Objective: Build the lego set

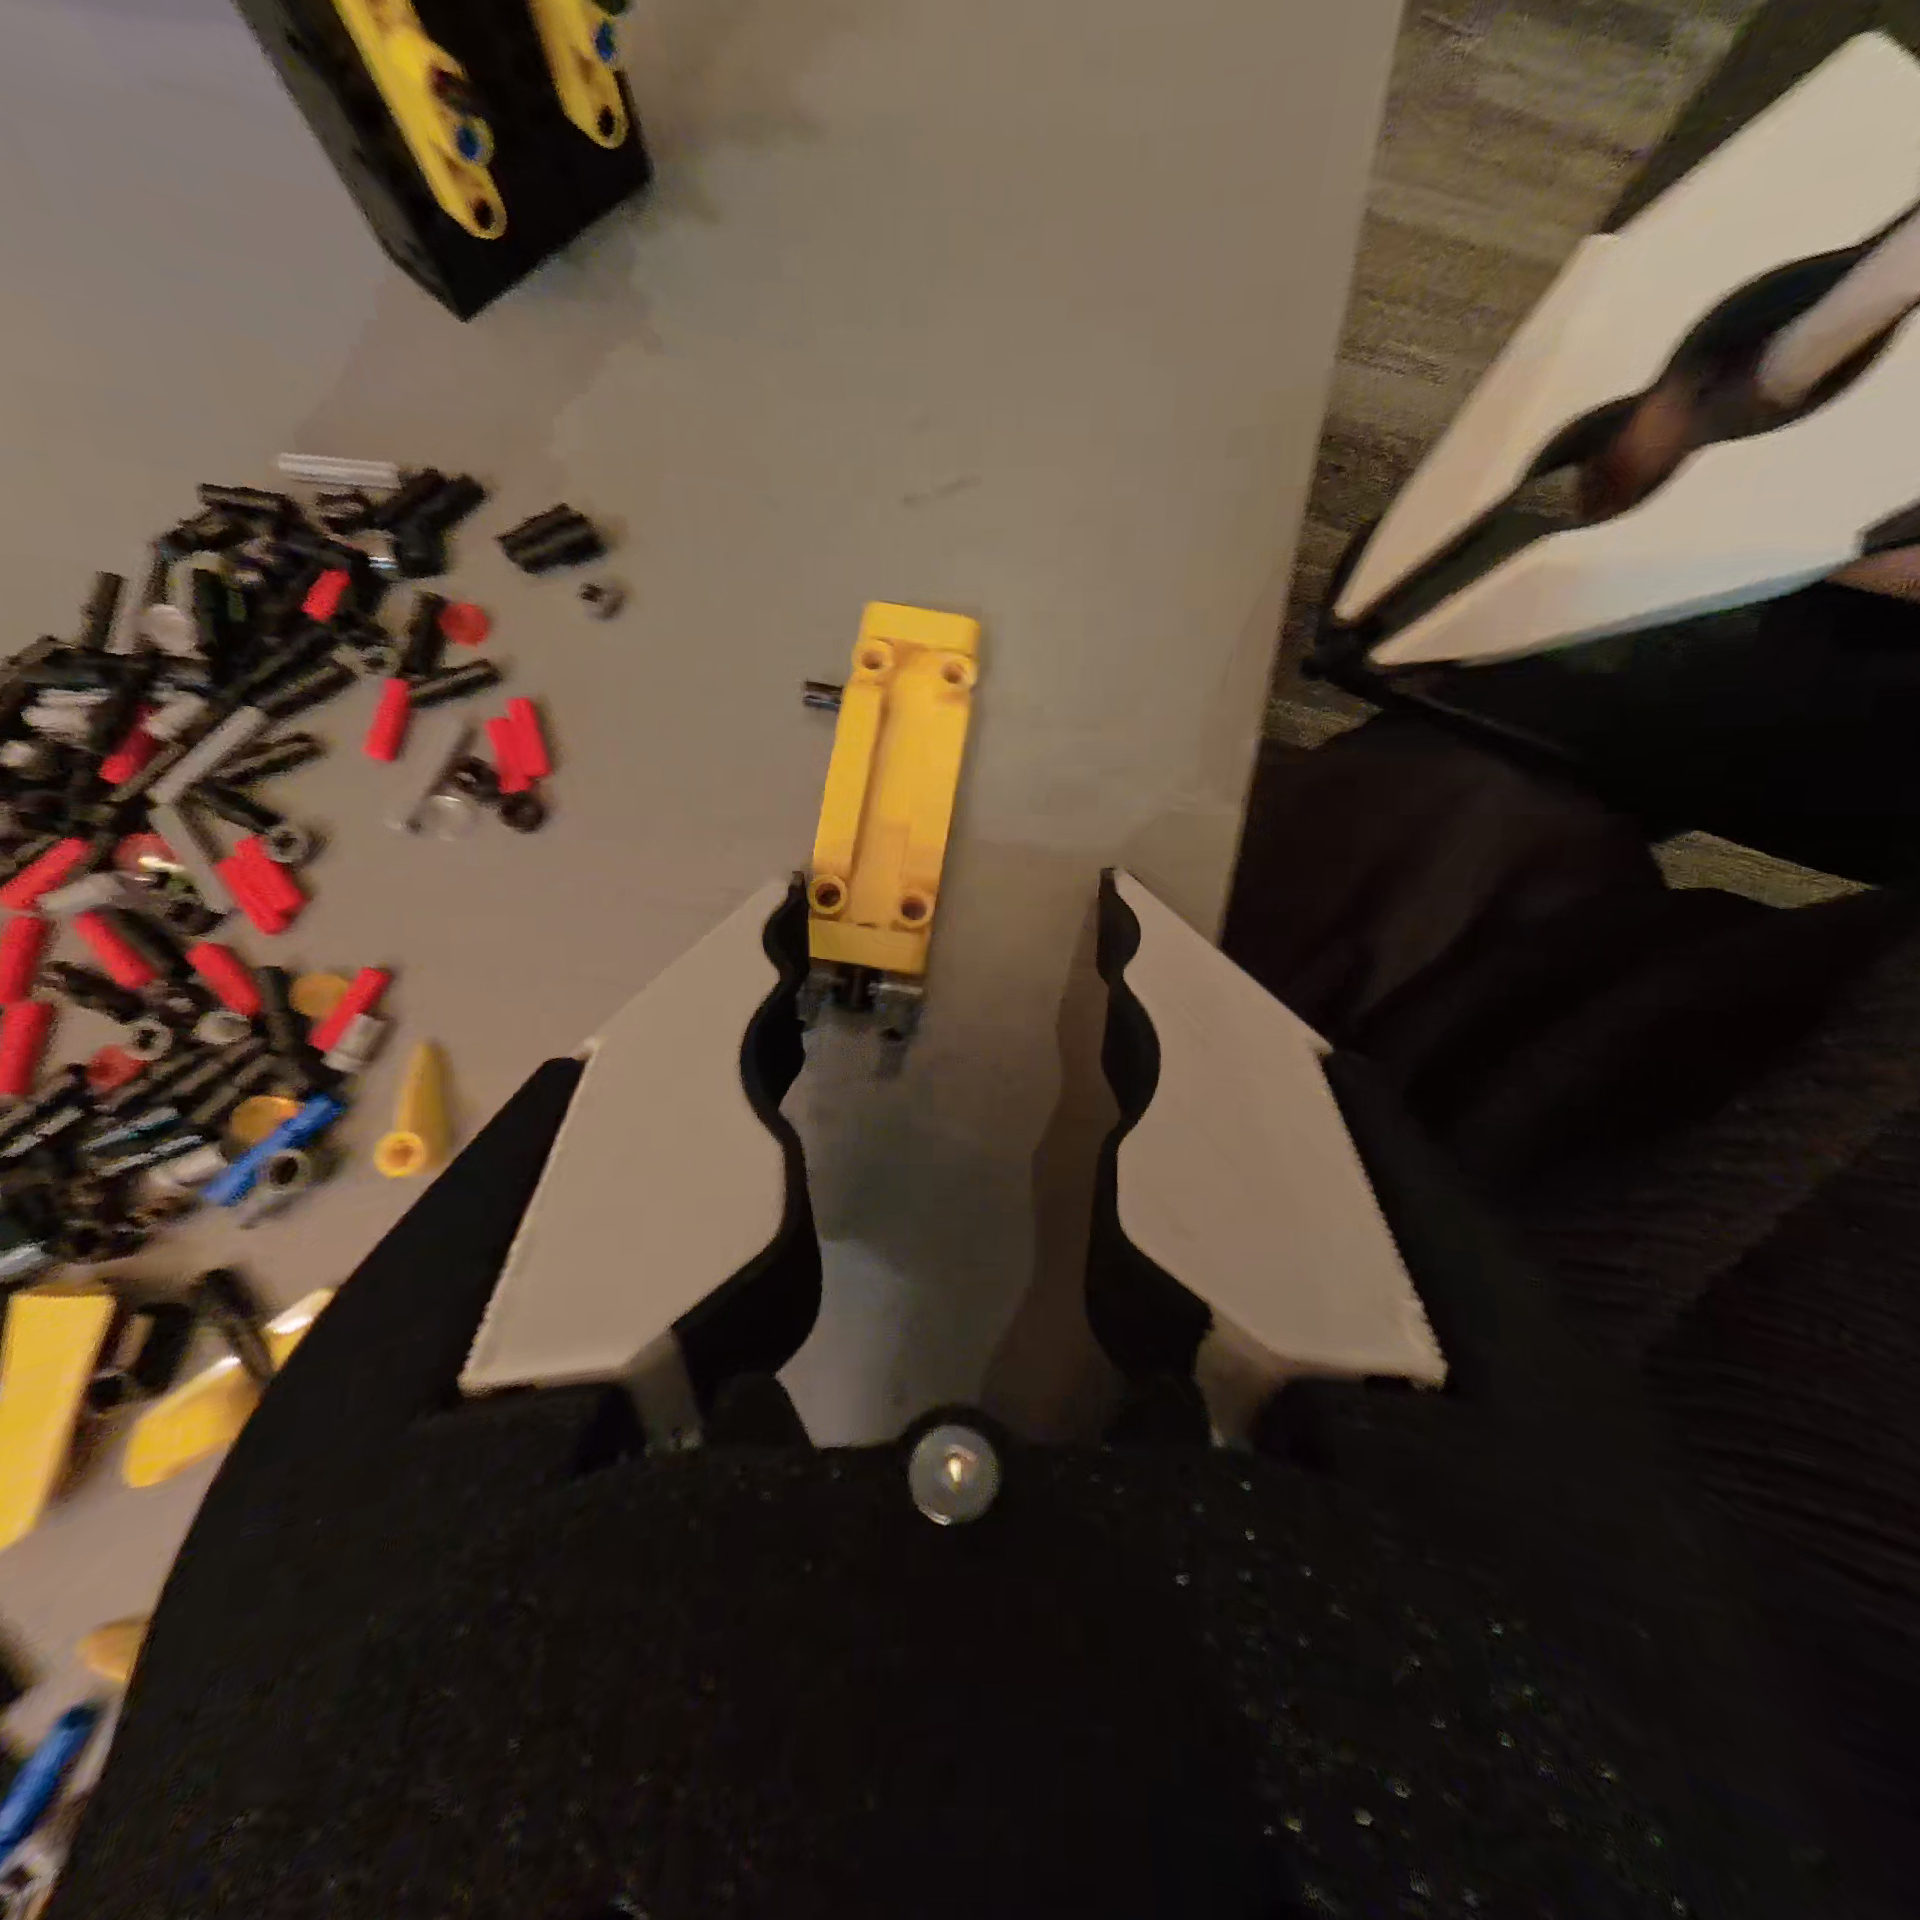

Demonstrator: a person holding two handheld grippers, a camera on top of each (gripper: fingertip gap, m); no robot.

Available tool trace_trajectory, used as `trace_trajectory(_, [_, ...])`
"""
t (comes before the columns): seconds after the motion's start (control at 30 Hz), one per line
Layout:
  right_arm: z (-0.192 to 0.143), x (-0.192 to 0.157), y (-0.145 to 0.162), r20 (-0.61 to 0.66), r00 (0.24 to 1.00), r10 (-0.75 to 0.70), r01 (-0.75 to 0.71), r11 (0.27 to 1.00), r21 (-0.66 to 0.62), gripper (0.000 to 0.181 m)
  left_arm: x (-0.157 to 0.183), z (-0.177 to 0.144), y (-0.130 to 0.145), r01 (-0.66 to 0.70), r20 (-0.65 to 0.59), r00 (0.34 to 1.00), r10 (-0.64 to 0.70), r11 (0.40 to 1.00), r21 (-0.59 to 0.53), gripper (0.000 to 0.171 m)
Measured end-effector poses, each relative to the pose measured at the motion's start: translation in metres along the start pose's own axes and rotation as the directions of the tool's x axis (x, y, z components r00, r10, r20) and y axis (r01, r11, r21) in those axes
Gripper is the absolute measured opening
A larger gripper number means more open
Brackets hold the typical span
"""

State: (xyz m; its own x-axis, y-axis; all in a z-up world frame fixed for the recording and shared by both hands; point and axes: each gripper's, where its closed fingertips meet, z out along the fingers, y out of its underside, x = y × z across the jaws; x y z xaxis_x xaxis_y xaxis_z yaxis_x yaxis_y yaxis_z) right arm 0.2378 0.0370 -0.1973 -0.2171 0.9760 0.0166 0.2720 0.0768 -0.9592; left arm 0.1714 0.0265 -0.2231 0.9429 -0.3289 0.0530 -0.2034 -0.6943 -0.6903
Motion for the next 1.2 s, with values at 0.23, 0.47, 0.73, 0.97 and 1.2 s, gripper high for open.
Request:
trace_trajectory(0.23, [-0.011, 0.005, 0.004, -0.032, 0.999, 0.004, -0.003, 0.999, 0.04, 0.004, 0.015, -0.001, -0.009, 0.028, 0.065, 0.997, -0.031, 0.998, 0.051, 0.054])
trace_trajectory(0.47, [-0.004, 0.01, 0.002, -0.046, 0.997, 0.066, -0.062, 0.996, 0.07, 0.004, 0.002, 0.013, -0.018, 0.173, 0.069, 0.981, -0.179, 0.981, 0.086, 0.053])
trace_trajectory(0.73, [0.009, 0.009, 0.004, -0.068, 0.994, 0.091, -0.086, 0.994, 0.068, 0.004, 0.012, 0.017, -0.02, 0.143, 0.048, 0.988, -0.148, 0.985, 0.096, 0.023])
trace_trajectory(0.97, [-0.001, 0.022, 0.021, -0.235, 0.972, 0.013, -0.01, 1.0, 0.016, 0.004, 0.036, 0.023, -0.026, 0.179, 0.001, 0.984, -0.181, 0.979, 0.101, 0.023])
trace_trajectory(1.2, [-0.008, 0.019, 0.027, -0.272, 0.962, 0.021, -0.017, 1.0, 0.015, 0.004, 0.053, 0.029, -0.029, 0.107, 0.001, 0.994, -0.108, 0.991, 0.075, 0.024])
